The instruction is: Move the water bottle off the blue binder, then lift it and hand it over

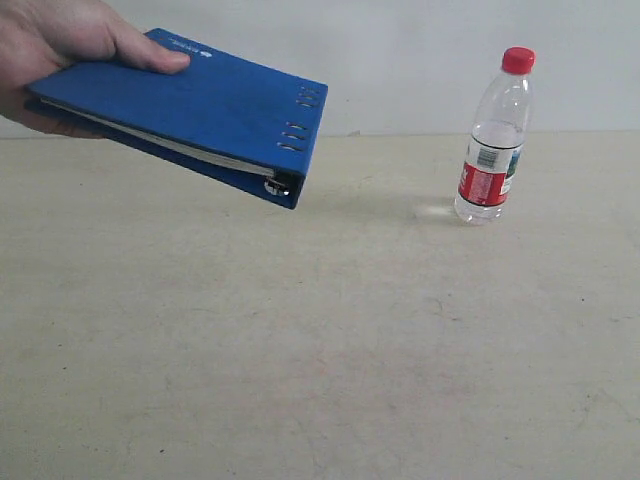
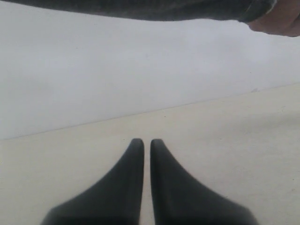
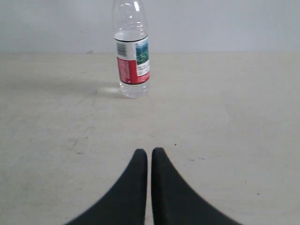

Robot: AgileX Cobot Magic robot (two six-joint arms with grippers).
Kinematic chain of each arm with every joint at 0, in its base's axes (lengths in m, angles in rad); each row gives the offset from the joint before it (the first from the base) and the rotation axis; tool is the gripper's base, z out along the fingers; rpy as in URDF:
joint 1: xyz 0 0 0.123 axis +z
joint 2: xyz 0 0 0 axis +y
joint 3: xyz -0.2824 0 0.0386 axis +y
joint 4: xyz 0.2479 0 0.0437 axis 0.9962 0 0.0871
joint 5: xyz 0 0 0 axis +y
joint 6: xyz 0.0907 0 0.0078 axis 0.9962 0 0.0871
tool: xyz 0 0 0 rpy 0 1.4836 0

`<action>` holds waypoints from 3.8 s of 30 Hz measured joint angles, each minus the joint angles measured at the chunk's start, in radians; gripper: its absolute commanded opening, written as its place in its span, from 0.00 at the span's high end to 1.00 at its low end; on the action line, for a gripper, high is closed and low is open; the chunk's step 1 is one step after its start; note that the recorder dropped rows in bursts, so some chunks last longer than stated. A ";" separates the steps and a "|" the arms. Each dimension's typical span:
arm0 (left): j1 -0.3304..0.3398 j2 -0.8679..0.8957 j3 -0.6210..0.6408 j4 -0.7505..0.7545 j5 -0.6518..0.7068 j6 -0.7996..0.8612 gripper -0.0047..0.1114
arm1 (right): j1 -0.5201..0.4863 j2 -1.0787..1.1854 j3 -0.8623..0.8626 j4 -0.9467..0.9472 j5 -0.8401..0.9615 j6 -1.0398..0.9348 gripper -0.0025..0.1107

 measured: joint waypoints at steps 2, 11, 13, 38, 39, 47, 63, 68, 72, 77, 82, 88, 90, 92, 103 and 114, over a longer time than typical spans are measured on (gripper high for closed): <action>0.000 0.000 0.000 0.000 0.000 0.000 0.92 | 0.027 0.000 0.000 -0.007 -0.002 -0.063 0.98; 0.000 0.000 0.000 0.000 0.000 0.000 0.92 | 0.042 0.000 0.000 -0.016 0.029 -0.119 0.98; 0.000 0.000 0.000 0.000 0.000 0.000 0.92 | 0.017 0.000 0.000 -0.021 0.029 -0.114 0.98; 0.000 0.000 0.016 0.005 -0.006 -0.003 0.92 | -0.032 0.000 0.000 -0.023 0.029 -0.108 0.98; 0.000 0.002 0.031 -0.017 -0.006 -0.007 0.92 | -0.032 0.000 0.000 -0.023 0.029 -0.108 0.98; 0.000 0.002 0.151 -0.001 -0.011 -0.117 0.92 | -0.032 0.000 0.000 -0.023 0.029 -0.107 0.98; 0.000 0.002 0.151 0.147 -0.008 -0.324 0.92 | -0.032 0.000 0.000 -0.023 0.029 -0.107 0.98; 0.000 0.002 0.151 0.165 -0.013 -0.332 0.92 | -0.032 0.000 0.000 -0.023 0.029 -0.107 0.98; 0.000 0.002 0.151 0.166 -0.017 -0.332 0.92 | -0.032 0.000 0.000 -0.023 0.029 -0.107 0.98; 0.000 0.002 0.151 0.168 -0.019 -0.334 0.92 | -0.032 0.000 0.000 -0.023 0.029 -0.107 0.98; 0.000 0.002 0.151 0.168 -0.019 -0.334 0.92 | -0.019 0.000 0.000 -0.018 0.029 -0.102 0.98; 0.000 0.002 0.151 0.168 -0.019 -0.336 0.92 | 0.016 0.000 0.000 0.146 0.023 -0.096 0.98; 0.000 0.002 0.151 0.168 -0.019 -0.336 0.92 | 0.016 0.000 0.000 0.195 0.023 -0.096 0.98; 0.000 0.002 0.151 0.168 -0.019 -0.336 0.92 | 0.016 0.000 0.000 0.232 0.023 -0.096 0.98; 0.000 0.002 0.151 0.168 -0.019 -0.336 0.92 | 0.016 0.000 0.000 0.244 0.023 -0.094 0.98; 0.000 0.002 0.151 0.168 -0.019 -0.336 0.92 | 0.016 0.000 0.000 0.244 0.021 -0.094 0.98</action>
